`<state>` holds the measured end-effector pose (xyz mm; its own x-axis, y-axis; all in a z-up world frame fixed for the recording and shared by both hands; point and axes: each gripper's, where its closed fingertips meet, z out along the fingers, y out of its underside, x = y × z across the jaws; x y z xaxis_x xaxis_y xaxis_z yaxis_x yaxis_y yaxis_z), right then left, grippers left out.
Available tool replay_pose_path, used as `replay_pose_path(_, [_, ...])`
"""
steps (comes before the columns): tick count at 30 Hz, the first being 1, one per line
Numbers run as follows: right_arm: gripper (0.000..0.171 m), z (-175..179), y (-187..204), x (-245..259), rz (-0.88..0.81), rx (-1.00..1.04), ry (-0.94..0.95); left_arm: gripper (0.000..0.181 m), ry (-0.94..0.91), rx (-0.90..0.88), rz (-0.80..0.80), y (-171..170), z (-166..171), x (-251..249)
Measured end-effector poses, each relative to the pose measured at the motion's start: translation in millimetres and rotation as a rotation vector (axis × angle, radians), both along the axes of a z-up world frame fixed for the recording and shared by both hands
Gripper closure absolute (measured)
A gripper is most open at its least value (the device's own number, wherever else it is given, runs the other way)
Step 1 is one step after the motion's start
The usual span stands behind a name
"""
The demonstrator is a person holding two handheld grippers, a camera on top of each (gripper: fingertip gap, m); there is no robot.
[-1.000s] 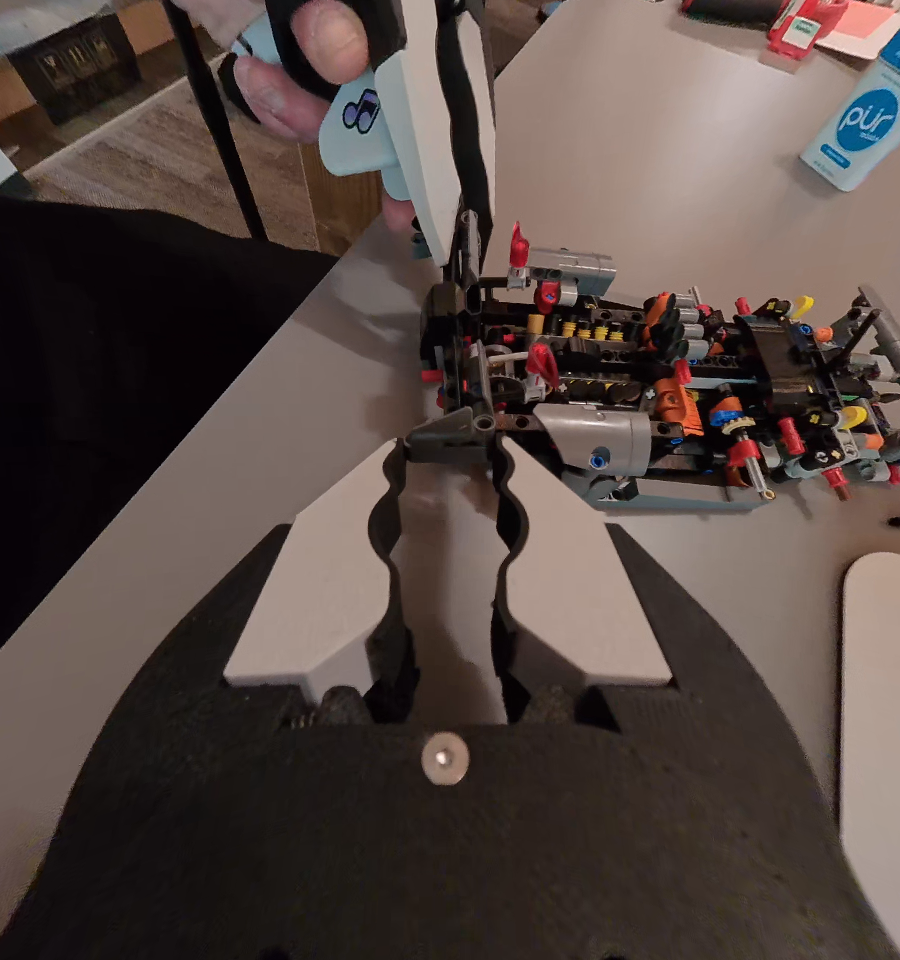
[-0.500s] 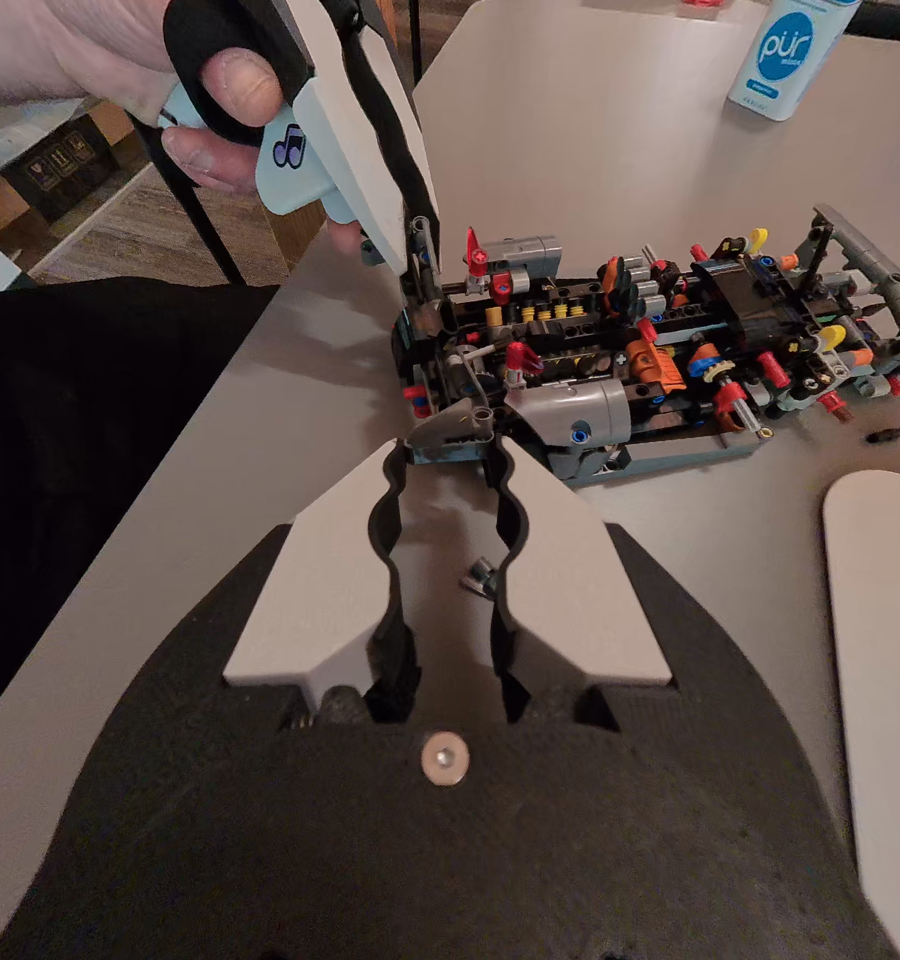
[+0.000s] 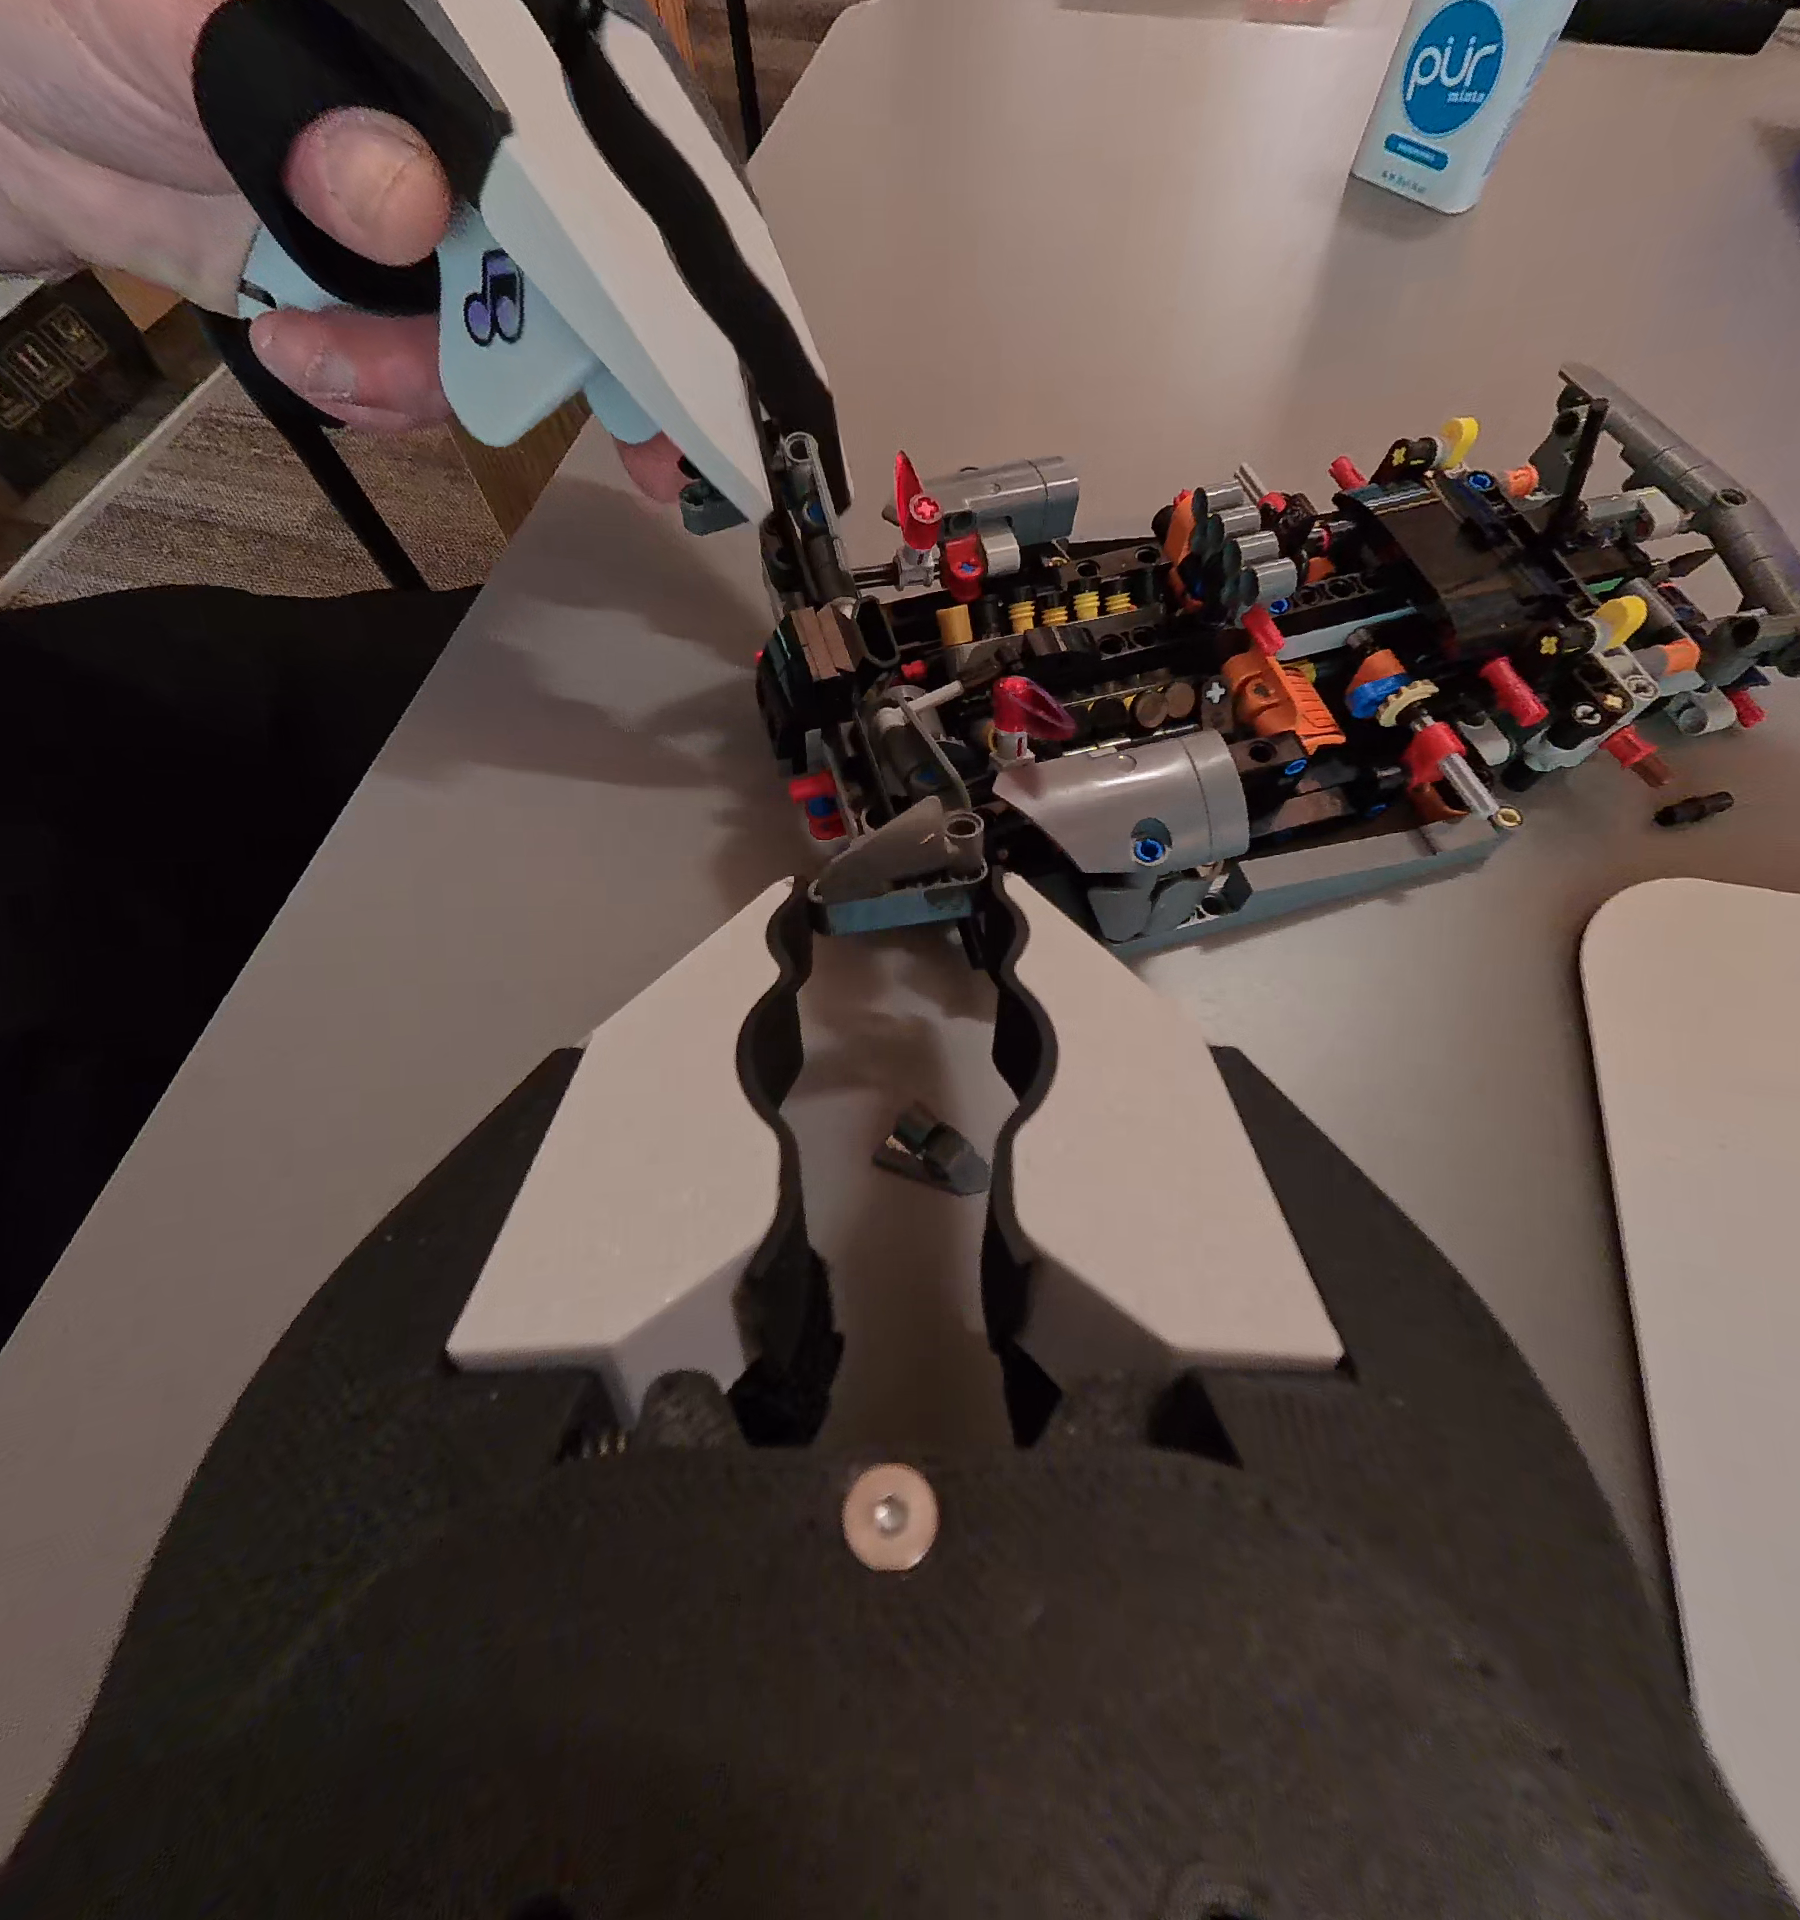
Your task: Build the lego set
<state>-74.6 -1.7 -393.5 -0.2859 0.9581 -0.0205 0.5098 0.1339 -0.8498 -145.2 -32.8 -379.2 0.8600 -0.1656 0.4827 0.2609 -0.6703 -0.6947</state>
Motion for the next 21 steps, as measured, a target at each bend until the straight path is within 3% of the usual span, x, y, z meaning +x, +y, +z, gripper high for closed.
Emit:
replay_pose_path(4, [0.141,0,1,0,-0.007,0.008,-0.002,0.148,0.083,0.071,0.02,-8,11,-8])
replay_pose_path(11, [0.141,-1,0,0,-0.001,0.034,-0.006,0.147,0.327,0.092,-0.042,-40,-8,-5])
replay_pose_path(15, [0.141,-1,0,1,0.001,0.037,-0.011,0.148,0.368,0.091,-0.053,-39,-21,1])
replay_pose_path(21, [0.141,-4,1,1,-0.003,0.042,-0.027,0.152,0.495,0.183,-0.035,-26,-13,-1])
